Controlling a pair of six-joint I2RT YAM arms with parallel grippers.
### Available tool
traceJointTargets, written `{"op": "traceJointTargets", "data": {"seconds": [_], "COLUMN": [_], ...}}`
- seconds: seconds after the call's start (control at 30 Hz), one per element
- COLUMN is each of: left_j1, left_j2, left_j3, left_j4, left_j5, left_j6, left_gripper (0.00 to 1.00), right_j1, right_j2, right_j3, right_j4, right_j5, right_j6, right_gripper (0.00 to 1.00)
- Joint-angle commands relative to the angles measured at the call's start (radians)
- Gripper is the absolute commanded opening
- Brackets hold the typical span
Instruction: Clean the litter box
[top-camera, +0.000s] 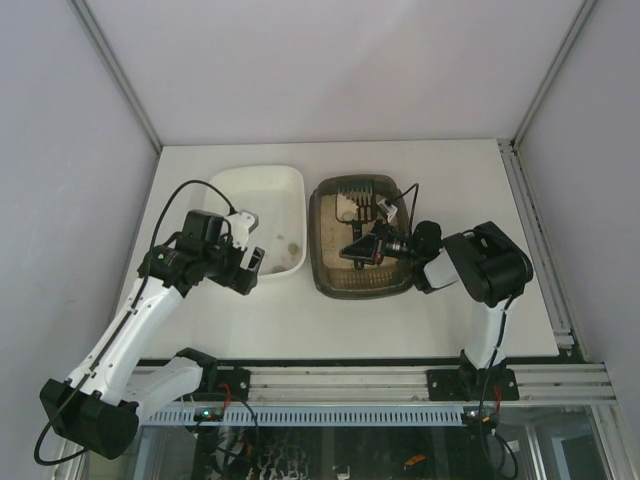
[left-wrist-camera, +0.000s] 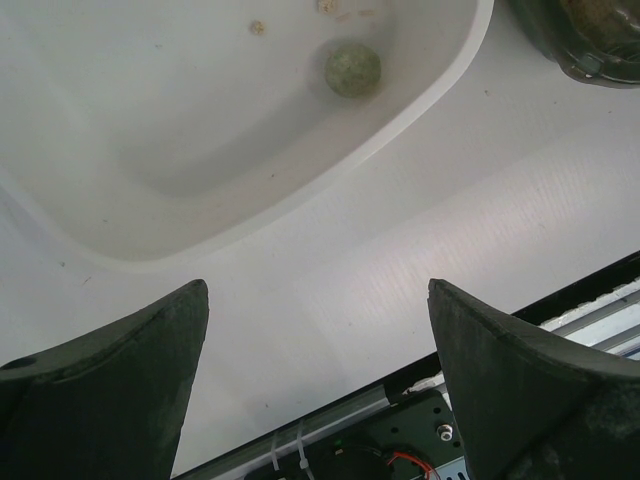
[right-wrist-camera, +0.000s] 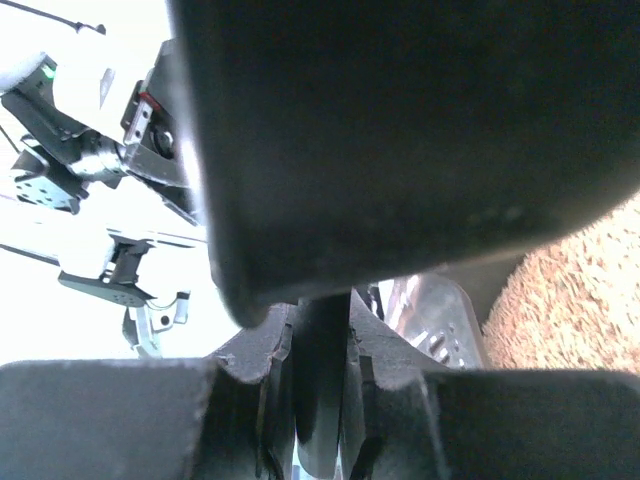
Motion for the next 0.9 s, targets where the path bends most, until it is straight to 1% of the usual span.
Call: {"op": "traceJointTargets", "data": {"seconds": [0.0, 0.1, 0.23, 0.3, 0.37, 0.4, 0.43, 0.5, 0.57, 0.6, 0.67, 0.73, 0.8, 0.83, 0.87], "left_j1": [0.007, 0.007, 0.006, 0.007, 0.007, 0.007, 0.007, 0.008, 0.007, 0.007, 0.006, 0.007, 0.006, 0.007, 0.007], "left_j2": [0.000, 0.001, 0.003, 0.005, 0.006, 0.005, 0.005, 0.005, 0.008, 0.010, 0.011, 0.015, 0.020, 0.021, 0.024], "left_j3": [-0.013, -0.012, -0.013, -0.015, -0.014, -0.014, -0.015, -0.014, -0.014, -0.013, -0.014, -0.014, -0.013, -0.014, -0.013], "left_j4": [0.029, 0.028, 0.031, 0.033, 0.033, 0.034, 0.032, 0.033, 0.032, 0.033, 0.033, 0.033, 0.032, 0.031, 0.032], "left_j5": [0.017, 0.025, 0.008, -0.003, -0.001, 0.000, -0.001, -0.002, -0.003, -0.003, -0.001, -0.002, -0.003, -0.004, -0.004], "left_j6": [-0.001, -0.007, -0.011, -0.013, -0.013, -0.012, -0.013, -0.013, -0.013, -0.013, -0.013, -0.013, -0.013, -0.013, -0.013], "left_gripper": [0.94, 0.94, 0.94, 0.94, 0.94, 0.94, 0.94, 0.94, 0.94, 0.94, 0.94, 0.94, 0.94, 0.94, 0.94], "right_j1": [0.026, -0.020, 0.024, 0.006, -0.032, -0.027, -0.008, 0.030, 0.009, -0.027, -0.090, -0.076, -0.025, -0.015, -0.029], "right_j2": [0.036, 0.033, 0.061, 0.055, 0.049, 0.049, 0.048, 0.031, -0.001, -0.013, -0.009, 0.010, -0.022, -0.049, -0.076], "right_j3": [0.089, 0.050, 0.097, 0.085, 0.050, 0.049, 0.054, 0.063, 0.038, 0.009, -0.040, -0.031, -0.010, -0.010, -0.018], "right_j4": [0.100, 0.099, 0.097, 0.097, 0.097, 0.097, 0.087, 0.011, -0.056, -0.051, 0.016, 0.034, -0.125, -0.212, -0.259], "right_j5": [-0.029, 0.017, -0.054, -0.055, -0.024, -0.020, -0.027, -0.064, -0.079, -0.061, -0.031, -0.054, -0.077, -0.077, -0.068], "right_j6": [0.139, 0.137, 0.180, 0.181, 0.176, 0.173, 0.168, 0.128, 0.083, 0.079, 0.114, 0.138, 0.044, -0.018, -0.057], "right_gripper": [0.00, 0.00, 0.00, 0.00, 0.00, 0.00, 0.00, 0.00, 0.00, 0.00, 0.00, 0.00, 0.00, 0.00, 0.00]}}
